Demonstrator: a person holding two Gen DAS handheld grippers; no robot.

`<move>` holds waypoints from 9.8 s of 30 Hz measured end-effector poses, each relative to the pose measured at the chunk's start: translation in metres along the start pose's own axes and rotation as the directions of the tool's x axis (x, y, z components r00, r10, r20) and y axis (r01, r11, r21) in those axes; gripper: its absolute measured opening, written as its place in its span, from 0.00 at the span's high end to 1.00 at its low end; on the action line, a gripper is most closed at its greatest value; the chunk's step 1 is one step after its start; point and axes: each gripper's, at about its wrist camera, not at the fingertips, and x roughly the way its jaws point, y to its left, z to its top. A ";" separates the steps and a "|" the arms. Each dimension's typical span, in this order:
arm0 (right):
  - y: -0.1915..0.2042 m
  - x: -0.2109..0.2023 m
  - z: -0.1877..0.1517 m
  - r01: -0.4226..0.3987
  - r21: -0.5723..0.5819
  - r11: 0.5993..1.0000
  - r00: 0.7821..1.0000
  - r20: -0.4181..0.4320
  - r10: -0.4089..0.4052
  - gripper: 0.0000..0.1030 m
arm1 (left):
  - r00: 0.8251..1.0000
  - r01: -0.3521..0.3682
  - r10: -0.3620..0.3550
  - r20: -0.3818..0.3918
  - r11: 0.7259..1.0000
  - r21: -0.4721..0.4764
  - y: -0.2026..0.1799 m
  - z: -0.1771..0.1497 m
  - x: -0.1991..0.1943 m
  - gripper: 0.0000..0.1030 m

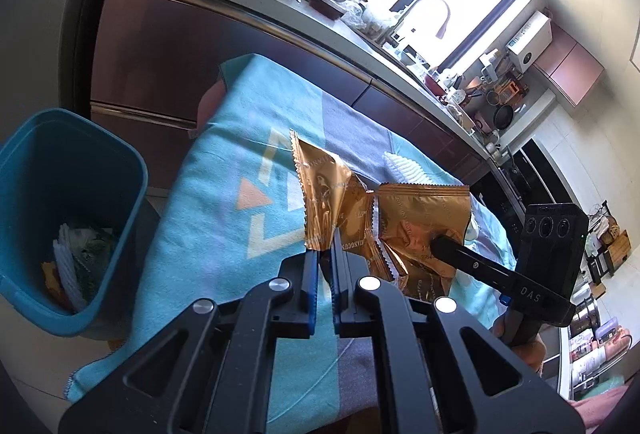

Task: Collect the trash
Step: 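Lift both gold wrappers and carry them toward the teal bin, then lower both tools into the teal bin and open them, then move both open tools back over the remaining trash on the table, then close the left tool on the white foam net while the right tool grasps the paper cup, then lift the foam net and paper cup off the table with both tools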

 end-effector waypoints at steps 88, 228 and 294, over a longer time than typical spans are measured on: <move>0.132 0.242 0.022 -0.020 -0.181 0.983 0.940 -0.338 -0.043 0.94 | 0.804 -0.591 0.594 0.024 0.803 -0.070 0.152 0.004 -0.065 0.89; -0.150 -0.134 0.014 0.217 0.245 0.945 0.931 0.238 -0.276 0.94 | 0.982 0.002 0.035 -0.184 0.980 0.199 -0.146 0.043 0.207 0.89; 0.016 -0.058 -0.027 0.175 0.021 0.984 0.975 0.133 -0.177 0.94 | 0.999 -0.003 -0.003 0.034 0.983 0.183 -0.049 0.000 -0.018 0.89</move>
